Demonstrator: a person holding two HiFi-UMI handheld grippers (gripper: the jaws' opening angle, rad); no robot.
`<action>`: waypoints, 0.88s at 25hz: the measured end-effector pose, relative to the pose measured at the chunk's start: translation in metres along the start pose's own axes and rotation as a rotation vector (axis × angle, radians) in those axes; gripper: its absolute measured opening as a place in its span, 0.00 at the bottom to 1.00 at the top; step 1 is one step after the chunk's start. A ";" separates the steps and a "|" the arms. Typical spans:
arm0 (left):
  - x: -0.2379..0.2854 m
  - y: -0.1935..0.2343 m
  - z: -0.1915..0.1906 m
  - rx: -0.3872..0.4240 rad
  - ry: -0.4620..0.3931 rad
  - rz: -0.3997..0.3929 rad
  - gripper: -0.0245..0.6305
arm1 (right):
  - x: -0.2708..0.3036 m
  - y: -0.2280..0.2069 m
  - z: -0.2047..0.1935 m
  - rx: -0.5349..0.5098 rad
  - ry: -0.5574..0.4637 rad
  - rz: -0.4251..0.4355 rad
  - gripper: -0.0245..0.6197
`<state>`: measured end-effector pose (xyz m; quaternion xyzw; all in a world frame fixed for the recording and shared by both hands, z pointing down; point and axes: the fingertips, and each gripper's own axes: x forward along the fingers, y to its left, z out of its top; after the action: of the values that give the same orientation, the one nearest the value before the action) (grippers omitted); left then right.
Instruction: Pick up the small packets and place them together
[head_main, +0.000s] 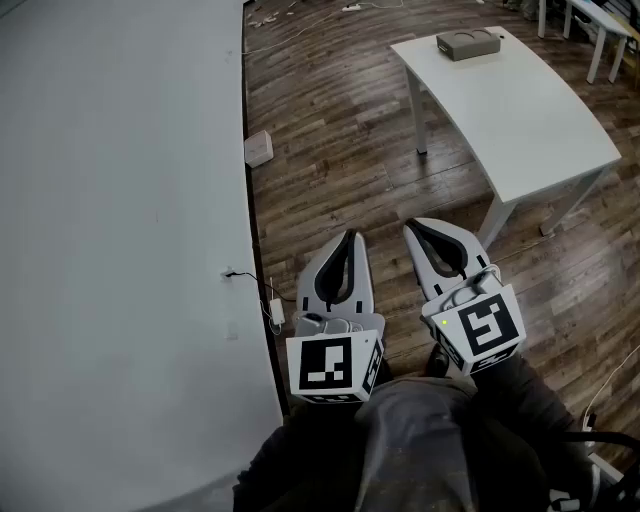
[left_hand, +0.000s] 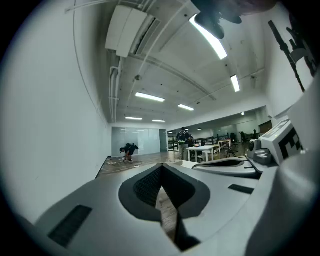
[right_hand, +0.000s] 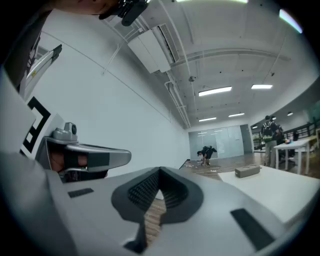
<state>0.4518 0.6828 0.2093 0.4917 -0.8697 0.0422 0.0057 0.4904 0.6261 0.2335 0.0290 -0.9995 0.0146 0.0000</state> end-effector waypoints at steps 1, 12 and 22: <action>0.002 -0.005 -0.001 0.000 0.003 0.004 0.04 | -0.002 -0.003 0.000 0.007 -0.005 0.007 0.04; 0.010 -0.027 -0.039 -0.017 0.082 -0.009 0.04 | -0.006 -0.026 -0.030 0.067 0.026 0.039 0.04; 0.060 0.071 -0.064 -0.122 0.056 0.041 0.04 | 0.098 -0.007 -0.047 0.060 0.066 0.145 0.05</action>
<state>0.3586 0.6732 0.2716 0.4711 -0.8801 0.0028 0.0591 0.3929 0.6147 0.2812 -0.0440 -0.9975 0.0455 0.0310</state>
